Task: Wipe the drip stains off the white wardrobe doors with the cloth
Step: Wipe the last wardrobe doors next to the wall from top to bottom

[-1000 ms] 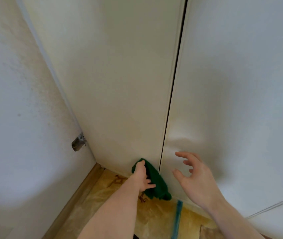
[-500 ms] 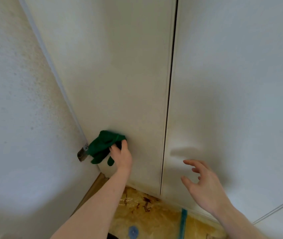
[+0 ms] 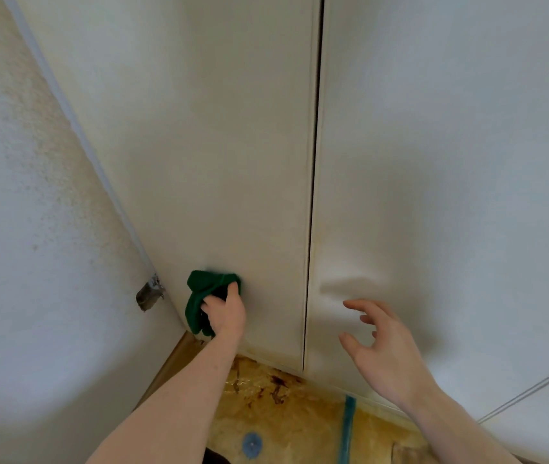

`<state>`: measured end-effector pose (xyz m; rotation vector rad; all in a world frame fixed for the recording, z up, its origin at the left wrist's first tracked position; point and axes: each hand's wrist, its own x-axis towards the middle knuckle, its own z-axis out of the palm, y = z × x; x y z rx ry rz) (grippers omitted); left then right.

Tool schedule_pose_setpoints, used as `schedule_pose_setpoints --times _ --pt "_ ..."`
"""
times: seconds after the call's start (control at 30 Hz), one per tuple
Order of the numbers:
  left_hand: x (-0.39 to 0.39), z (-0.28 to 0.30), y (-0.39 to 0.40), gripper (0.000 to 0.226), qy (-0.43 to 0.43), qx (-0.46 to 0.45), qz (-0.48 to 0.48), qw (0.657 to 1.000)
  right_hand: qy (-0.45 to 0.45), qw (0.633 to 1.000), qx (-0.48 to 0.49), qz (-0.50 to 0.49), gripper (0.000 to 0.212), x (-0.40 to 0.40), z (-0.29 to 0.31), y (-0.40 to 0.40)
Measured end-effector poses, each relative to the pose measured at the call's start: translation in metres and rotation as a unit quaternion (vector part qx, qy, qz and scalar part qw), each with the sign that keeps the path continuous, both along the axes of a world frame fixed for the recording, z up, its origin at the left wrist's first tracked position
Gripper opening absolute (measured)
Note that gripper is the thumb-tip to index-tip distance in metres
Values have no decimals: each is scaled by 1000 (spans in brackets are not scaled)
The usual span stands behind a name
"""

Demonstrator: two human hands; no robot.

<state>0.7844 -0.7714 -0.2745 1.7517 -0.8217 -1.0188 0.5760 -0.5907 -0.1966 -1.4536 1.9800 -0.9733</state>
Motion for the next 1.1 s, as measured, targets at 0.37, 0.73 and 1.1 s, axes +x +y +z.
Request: schedule_pose_setpoints --times 0.37,0.73,1.1 --pt "-48 19 50 26 -53 16 -195 979 12 1000 -6 -15 45 -12 14 20" --pt "-43 96 83 45 123 -59 -220 966 3 999 -6 -40 45 -14 27 29" --pt "35 189 37 68 -89 -183 -81 976 -5 997 -65 -42 43 -15 35 31"
